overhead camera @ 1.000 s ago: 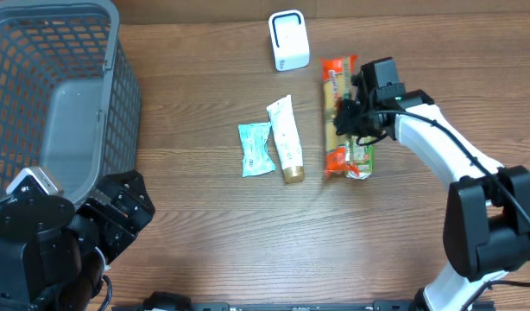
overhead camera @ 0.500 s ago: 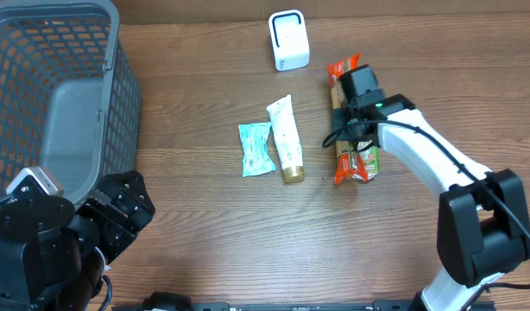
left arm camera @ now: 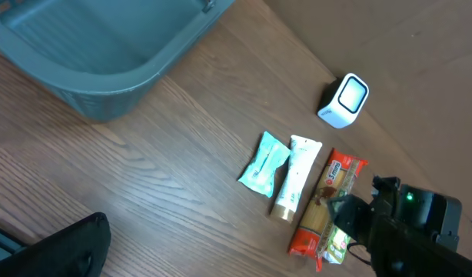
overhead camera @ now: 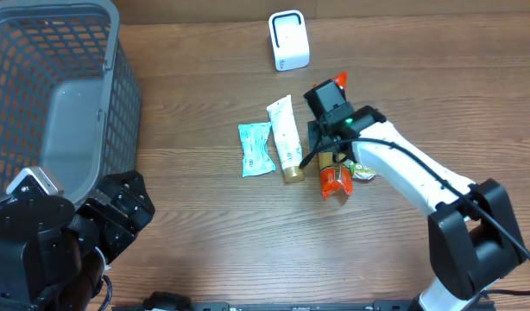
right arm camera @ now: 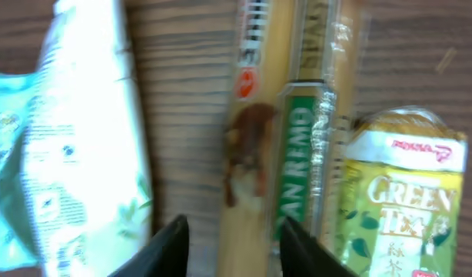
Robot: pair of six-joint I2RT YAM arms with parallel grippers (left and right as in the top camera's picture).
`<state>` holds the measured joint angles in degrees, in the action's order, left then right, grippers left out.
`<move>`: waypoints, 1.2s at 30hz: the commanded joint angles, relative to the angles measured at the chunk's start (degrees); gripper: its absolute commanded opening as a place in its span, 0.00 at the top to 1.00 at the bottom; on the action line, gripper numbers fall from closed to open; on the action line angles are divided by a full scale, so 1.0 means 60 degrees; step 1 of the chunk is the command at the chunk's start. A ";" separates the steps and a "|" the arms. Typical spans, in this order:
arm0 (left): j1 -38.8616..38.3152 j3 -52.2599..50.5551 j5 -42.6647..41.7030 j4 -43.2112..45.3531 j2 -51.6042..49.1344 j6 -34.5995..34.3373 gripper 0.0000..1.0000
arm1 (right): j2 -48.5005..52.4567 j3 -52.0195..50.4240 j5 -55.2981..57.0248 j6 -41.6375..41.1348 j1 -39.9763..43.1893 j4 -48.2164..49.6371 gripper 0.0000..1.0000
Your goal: Scan the item barcode
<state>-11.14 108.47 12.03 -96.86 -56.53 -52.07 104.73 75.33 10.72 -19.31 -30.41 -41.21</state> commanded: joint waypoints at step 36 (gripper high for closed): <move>0.0076 0.0047 -0.0004 0.0011 -0.0015 0.0142 0.00 | 0.0168 0.0076 -0.1803 0.0219 0.1596 0.0667 0.31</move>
<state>-11.14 108.47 12.03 -96.86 -56.53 -52.07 104.55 76.31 0.38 -17.80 -20.99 -37.63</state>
